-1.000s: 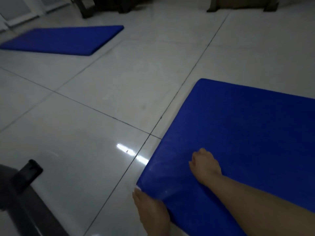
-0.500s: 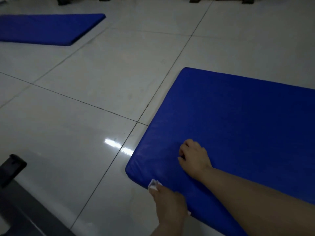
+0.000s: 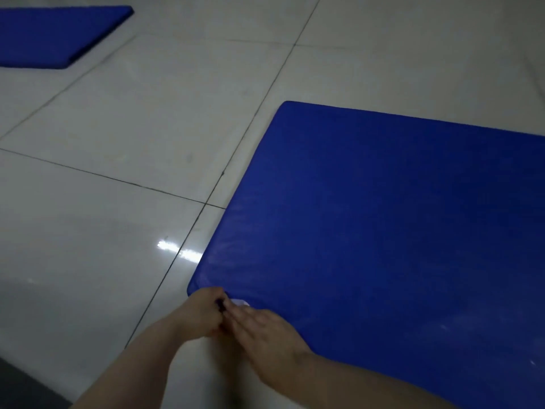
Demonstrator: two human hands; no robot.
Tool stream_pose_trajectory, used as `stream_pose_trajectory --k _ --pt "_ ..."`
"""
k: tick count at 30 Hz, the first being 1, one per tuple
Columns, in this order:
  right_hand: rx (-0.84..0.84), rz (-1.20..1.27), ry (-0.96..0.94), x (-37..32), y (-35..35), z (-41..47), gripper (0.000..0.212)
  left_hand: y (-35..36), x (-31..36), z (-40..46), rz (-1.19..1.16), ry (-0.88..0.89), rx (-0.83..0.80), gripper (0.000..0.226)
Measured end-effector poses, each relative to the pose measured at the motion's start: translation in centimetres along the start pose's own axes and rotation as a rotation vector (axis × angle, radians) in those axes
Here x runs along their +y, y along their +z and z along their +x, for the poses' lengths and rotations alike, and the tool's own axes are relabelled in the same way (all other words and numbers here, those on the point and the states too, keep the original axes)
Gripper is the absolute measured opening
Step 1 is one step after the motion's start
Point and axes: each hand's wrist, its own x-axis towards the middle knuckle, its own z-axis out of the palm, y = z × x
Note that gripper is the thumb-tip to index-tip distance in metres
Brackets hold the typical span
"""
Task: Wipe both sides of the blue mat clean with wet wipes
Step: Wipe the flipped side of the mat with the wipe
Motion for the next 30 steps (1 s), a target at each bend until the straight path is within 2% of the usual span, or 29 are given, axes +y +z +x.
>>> stream_pose_trajectory --k 2,4,6,7,9,10,12,17,19,22,26,30 --pt "-0.075 -0.144 -0.029 0.4 -0.2 0.1 0.064 0.0 1.2 0.5 0.247 -0.017 0.051 0.012" --pt "-0.097 -0.215 -0.032 1.0 -0.8 -0.3 0.062 1.0 2.8 0.2 0.584 0.039 0.265 0.009" --pt "-0.062 -0.268 -0.022 1.7 -0.4 -1.0 0.061 2.8 4.0 -0.2 0.579 0.201 0.547 0.007" --pt "-0.072 -0.258 -0.007 2.1 -0.4 -1.8 0.059 3.7 4.6 0.0 0.499 0.323 0.635 0.006" --pt "-0.093 -0.164 0.038 2.9 -0.1 -4.0 0.057 5.6 5.3 1.4 0.402 0.573 0.704 0.013" --pt "-0.087 -0.162 0.082 3.4 0.2 -5.5 0.06 6.4 5.8 2.4 0.393 0.67 0.718 0.018" --pt "-0.041 -0.194 0.134 4.6 0.9 -8.7 0.062 7.9 6.9 4.1 0.397 0.746 0.659 0.03" --pt "0.018 -0.221 0.241 4.0 2.4 -9.8 0.056 10.6 8.5 6.4 0.529 0.802 0.525 0.05" --pt "0.09 -0.193 0.288 3.0 2.3 -8.1 0.054 10.4 8.1 7.2 0.459 0.794 0.518 0.057" --pt "0.123 -0.244 0.314 3.4 1.8 -7.2 0.06 10.1 7.4 7.7 0.321 0.804 0.496 0.058" --pt "0.075 -0.338 0.284 4.7 1.8 -10.9 0.062 10.2 7.4 7.3 0.31 0.817 0.5 0.045" --pt "0.109 -0.373 0.51 6.7 1.2 -17.9 0.056 10.4 7.7 7.2 0.335 0.793 0.535 0.039"
